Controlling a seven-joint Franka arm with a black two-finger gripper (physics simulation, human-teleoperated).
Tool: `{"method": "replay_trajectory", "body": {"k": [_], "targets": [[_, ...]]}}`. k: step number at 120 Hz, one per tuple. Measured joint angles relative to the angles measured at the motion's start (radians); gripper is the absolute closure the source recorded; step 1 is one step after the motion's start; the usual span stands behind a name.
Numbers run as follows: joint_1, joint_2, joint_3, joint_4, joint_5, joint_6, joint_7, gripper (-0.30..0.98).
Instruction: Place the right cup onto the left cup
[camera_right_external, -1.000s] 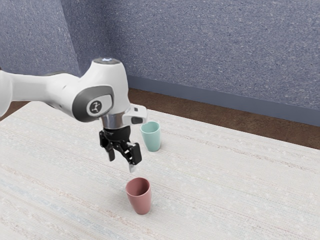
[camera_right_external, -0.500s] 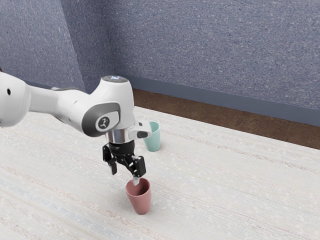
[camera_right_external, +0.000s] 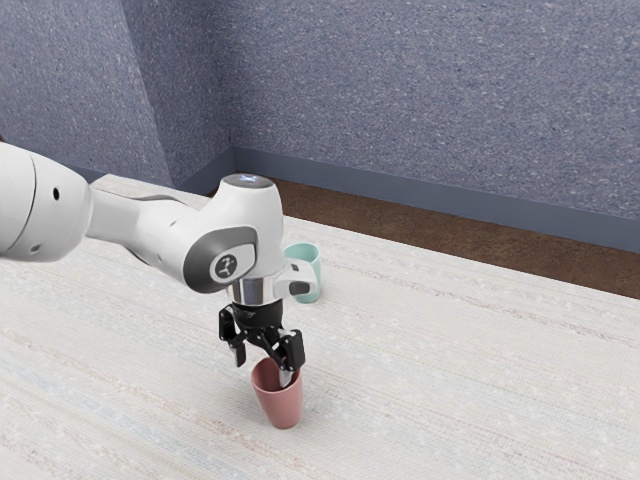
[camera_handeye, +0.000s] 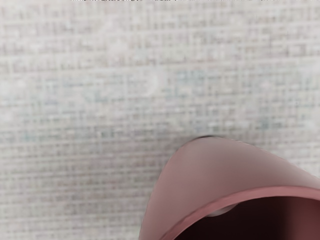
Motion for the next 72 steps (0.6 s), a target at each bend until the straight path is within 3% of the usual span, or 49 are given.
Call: {"method": "replay_trajectory", "body": {"k": [36, 72], "targets": [[0.014, 0.002, 0.0, 0.0, -0.001, 0.011, -0.011, 0.01], [0.014, 0.006, 0.001, -0.001, -0.002, 0.014, -0.018, 0.21]]}}
